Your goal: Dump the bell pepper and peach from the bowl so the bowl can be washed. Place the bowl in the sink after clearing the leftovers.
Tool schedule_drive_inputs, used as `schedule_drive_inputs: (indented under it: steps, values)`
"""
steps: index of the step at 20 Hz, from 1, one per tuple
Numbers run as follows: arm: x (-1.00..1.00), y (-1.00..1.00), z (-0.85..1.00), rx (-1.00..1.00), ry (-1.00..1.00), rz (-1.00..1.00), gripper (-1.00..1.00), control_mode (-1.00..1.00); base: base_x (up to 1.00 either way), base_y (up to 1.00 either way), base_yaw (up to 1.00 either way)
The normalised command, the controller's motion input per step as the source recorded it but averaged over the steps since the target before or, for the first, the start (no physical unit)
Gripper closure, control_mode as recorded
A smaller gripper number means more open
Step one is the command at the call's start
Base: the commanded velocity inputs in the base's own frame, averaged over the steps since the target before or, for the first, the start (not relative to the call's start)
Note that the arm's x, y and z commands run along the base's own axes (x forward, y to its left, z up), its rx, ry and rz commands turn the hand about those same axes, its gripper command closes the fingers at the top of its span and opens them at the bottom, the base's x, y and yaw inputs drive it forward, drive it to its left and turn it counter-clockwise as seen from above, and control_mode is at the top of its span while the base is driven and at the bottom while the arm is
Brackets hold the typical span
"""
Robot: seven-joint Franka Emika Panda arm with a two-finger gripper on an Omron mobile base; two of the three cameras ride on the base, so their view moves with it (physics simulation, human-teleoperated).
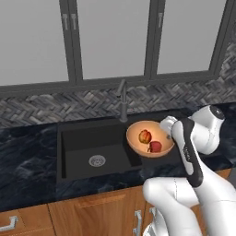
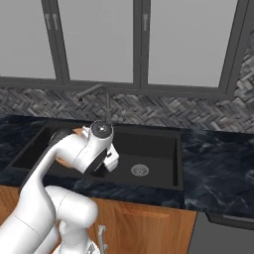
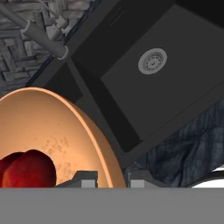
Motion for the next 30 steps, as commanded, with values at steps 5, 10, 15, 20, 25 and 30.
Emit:
schedule_drive_inputs:
  steps: [5, 10, 15, 20, 25, 30]
  values:
    - [0.21, 0.83, -0.09, -0.06, 0.0, 0.0, 1.0, -1.0, 0.0, 0.0, 0.0]
    - [0.74, 0.76, -0.05, -0.18, 0.05, -0.07, 1.0, -1.0, 0.0, 0.0, 0.0]
    - [0.39, 0.38, -0.07, -0.18, 0.01, -0.03, 1.0, -1.0, 0.0, 0.0, 0.0]
    - [0.16, 0.13, -0.02, -0.02, 0.0, 0.0, 1.0, -1.0, 0.0, 0.0, 0.0]
    - [0.58, 0.35, -0.07, -0.11, 0.0, -0.06, 1.0, -1.0, 0.0, 0.0, 0.0]
    - [0.64, 0.39, -0.03, -0.13, 0.0, -0.09, 1.0, -1.0, 0.0, 0.0, 0.0]
